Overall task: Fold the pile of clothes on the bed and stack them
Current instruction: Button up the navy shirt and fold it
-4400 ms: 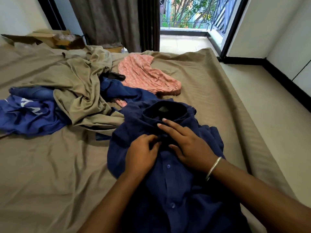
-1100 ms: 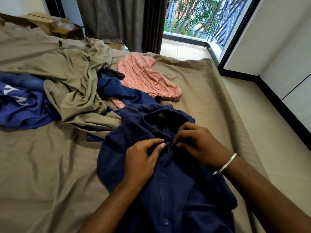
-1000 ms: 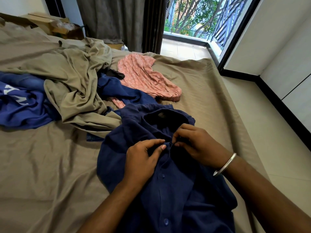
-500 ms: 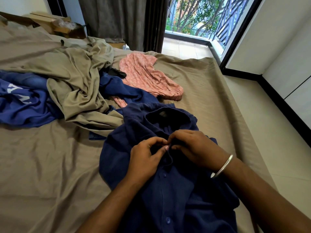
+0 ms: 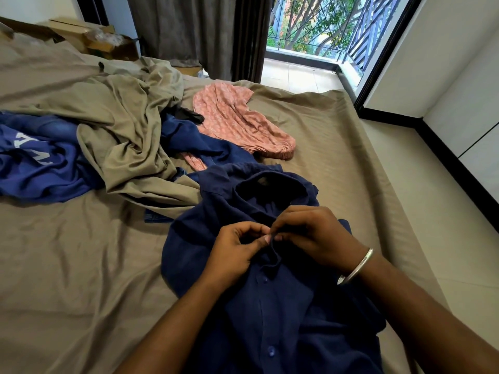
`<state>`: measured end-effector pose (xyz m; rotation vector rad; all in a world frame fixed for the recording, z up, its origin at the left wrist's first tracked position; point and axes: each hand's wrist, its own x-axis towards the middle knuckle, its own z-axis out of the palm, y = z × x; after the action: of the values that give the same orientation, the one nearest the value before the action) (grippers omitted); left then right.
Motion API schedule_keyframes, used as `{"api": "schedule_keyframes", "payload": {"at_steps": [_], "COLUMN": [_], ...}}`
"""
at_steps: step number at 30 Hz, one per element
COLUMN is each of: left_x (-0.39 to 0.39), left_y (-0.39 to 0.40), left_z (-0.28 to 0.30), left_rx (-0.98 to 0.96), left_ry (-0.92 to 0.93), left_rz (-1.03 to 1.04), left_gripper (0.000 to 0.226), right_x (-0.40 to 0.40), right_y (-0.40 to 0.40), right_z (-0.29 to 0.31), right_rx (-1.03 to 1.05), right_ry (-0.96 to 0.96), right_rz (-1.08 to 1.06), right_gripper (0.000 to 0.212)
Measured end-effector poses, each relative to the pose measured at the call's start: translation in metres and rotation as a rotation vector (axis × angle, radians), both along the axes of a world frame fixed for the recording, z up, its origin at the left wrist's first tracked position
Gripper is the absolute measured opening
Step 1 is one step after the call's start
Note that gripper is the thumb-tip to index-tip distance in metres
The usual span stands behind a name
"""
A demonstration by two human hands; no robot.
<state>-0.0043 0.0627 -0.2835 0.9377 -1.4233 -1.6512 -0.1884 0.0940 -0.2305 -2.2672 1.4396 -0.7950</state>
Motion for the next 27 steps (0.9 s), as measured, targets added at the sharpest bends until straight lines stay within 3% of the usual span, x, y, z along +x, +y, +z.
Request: {"api": "schedule_keyframes", "payload": {"at_steps": [8, 19, 22, 27], "left_x": [0.001, 0.0, 0.003, 0.001], "left_y": [-0.003, -0.003, -0.002, 0.004], "left_z": [0.002, -0.001, 0.005, 0.008], "left_rx": [0.138, 0.137, 0.147, 0.113], "left_ry": [0.089, 0.054, 0.112, 0.061], "left_rz": [-0.045, -0.08, -0.088, -0.069], "left_gripper": [0.019, 0.011, 0.025, 0.016], "right_x": [0.001, 0.0, 0.0, -0.003], "right_y": [0.002, 0.005, 0.005, 0.006], "right_z": [-0.003, -0.005, -0.006, -0.005], "right_rx": [-0.028, -0.05, -0.095, -0.09], "right_ry": [-0.059, 0.022, 0.03, 0.045], "right_rz": [-0.056, -0.023, -0.065, -0.061], "right_gripper": [0.015, 0.015, 0.015, 0.014]}}
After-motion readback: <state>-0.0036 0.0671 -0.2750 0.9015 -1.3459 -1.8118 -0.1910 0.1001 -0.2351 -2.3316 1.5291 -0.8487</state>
